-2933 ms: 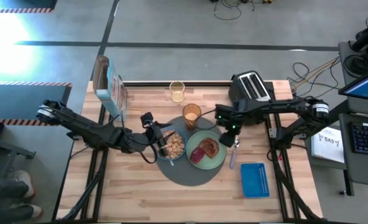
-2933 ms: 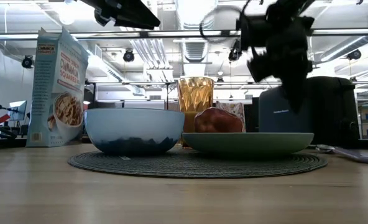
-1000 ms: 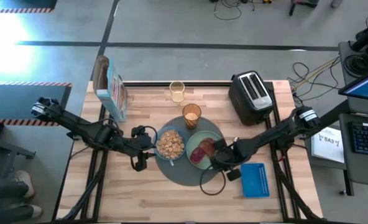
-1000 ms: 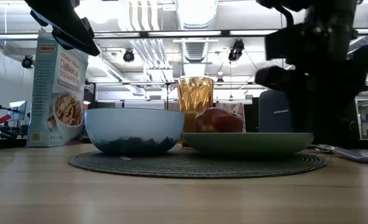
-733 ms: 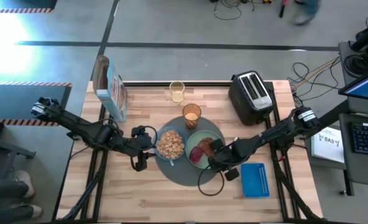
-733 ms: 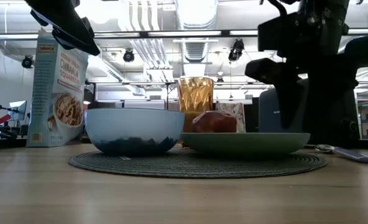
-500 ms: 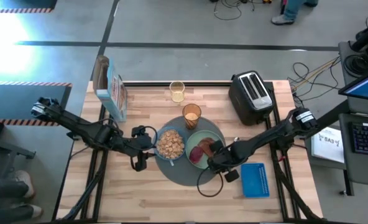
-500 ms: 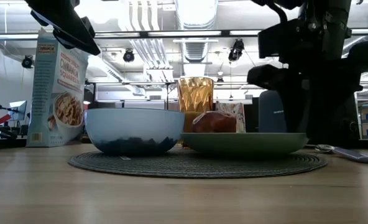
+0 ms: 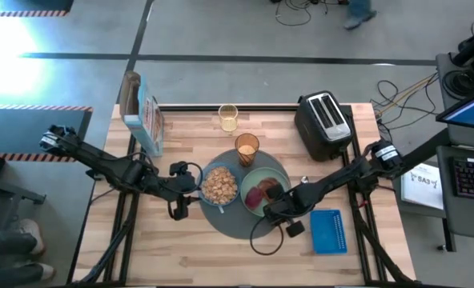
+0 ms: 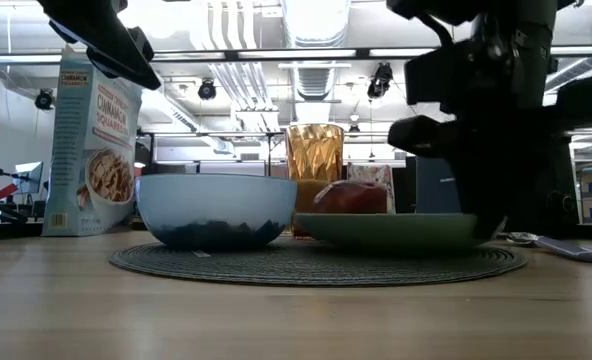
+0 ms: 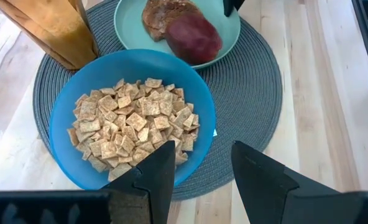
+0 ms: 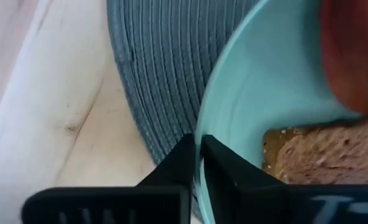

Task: Arrange a breakfast setting
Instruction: Move the green plate to the bottom side of the table mat, then move the blue bowl to the right side of the table mat

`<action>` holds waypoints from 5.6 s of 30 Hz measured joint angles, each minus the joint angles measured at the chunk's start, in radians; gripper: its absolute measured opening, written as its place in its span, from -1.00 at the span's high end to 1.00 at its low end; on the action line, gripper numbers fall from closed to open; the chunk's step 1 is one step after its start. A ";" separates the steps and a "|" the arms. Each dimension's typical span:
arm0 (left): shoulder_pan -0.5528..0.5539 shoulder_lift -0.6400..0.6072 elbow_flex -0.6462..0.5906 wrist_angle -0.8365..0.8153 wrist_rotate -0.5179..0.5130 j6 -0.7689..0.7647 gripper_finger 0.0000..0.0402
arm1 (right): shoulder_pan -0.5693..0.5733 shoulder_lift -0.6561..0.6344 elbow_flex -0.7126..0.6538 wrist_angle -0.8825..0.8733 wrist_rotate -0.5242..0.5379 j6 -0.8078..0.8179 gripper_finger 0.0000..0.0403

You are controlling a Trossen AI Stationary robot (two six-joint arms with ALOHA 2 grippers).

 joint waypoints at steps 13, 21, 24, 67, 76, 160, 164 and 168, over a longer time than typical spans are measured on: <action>0.000 -0.051 0.000 -0.006 -0.062 0.077 0.30 | 0.054 0.011 0.157 0.005 -0.017 -0.043 0.96; 0.000 -0.131 0.000 -0.007 -0.103 0.078 0.30 | 0.115 0.069 0.203 0.040 -0.046 0.010 0.96; 0.000 -0.167 0.000 -0.005 -0.105 0.082 0.30 | 0.139 0.156 0.248 0.051 -0.048 0.000 0.96; 0.000 -0.344 0.000 -0.003 -0.103 0.123 0.30 | 0.132 0.332 0.650 -0.107 0.042 0.072 0.32; 0.000 -0.344 0.000 -0.006 -0.121 0.081 0.30 | -0.001 0.229 0.652 -0.176 0.428 0.754 0.35; 0.000 -0.707 0.000 -0.118 -0.110 0.130 0.30 | -0.236 0.296 0.652 -0.492 0.201 1.334 0.96; 0.000 -0.707 0.000 -0.118 -0.110 0.130 0.30 | -0.228 0.258 0.652 -0.596 0.200 1.340 0.96; 0.000 -0.707 0.000 -0.118 -0.110 0.130 0.30 | -0.220 0.214 0.650 -0.656 0.199 1.344 0.96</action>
